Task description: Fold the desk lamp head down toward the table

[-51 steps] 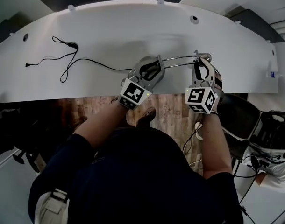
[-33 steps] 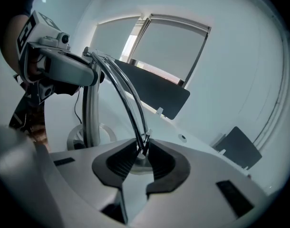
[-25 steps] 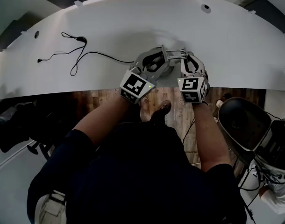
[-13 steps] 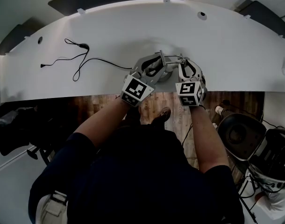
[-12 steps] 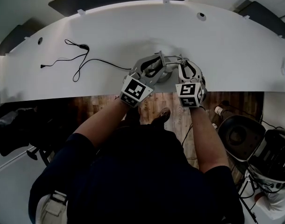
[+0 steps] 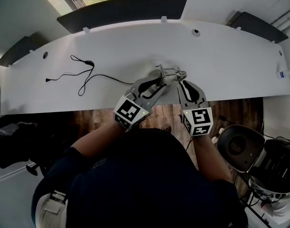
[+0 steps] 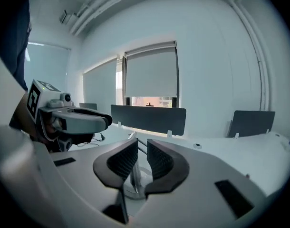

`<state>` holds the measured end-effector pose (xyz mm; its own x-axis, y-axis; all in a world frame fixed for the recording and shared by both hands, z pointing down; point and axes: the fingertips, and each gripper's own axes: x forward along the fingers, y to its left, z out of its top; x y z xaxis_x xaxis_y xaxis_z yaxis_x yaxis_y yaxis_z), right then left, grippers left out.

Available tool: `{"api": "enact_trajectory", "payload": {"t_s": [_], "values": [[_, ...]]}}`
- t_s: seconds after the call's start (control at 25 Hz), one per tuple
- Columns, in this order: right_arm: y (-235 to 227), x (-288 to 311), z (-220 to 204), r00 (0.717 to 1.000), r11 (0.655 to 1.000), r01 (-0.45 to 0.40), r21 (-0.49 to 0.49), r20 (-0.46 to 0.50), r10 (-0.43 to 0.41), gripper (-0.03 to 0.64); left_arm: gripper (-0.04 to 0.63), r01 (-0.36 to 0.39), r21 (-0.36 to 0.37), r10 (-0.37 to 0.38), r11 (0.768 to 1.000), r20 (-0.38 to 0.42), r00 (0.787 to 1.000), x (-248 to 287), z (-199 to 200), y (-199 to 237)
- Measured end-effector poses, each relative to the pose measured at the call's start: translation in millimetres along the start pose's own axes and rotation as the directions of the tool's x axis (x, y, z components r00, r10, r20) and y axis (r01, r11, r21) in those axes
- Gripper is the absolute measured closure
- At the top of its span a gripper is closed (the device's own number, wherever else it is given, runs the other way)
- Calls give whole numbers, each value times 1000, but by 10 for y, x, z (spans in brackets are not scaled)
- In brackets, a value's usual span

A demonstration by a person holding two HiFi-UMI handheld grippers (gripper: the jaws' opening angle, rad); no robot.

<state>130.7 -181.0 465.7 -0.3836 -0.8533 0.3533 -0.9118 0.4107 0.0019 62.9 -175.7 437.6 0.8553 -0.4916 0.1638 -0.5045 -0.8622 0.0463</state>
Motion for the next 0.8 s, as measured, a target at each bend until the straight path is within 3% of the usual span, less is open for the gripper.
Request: {"api": "enact_trajectory", "payload": {"t_s": [0.16,0.4,0.64,0.8], "values": [[196,-338,400,994,998,-43,56,102,37,571,520,54,-9,-54,998,48,997,-146,430,-170],[327,-745,748,976,996,-63,61,213,48,592,589,149,-10,-146,989,122,982,-259,817,-439],[392,-890,731,966,996,-51,78,258,29,606,589,164,-50,-156,985,135,978,-223,814,-584],[429,-912,734,964,996,-54,70,265,33,606,589,193,-38,-186,980,130,974,-213,817,-672]]}}
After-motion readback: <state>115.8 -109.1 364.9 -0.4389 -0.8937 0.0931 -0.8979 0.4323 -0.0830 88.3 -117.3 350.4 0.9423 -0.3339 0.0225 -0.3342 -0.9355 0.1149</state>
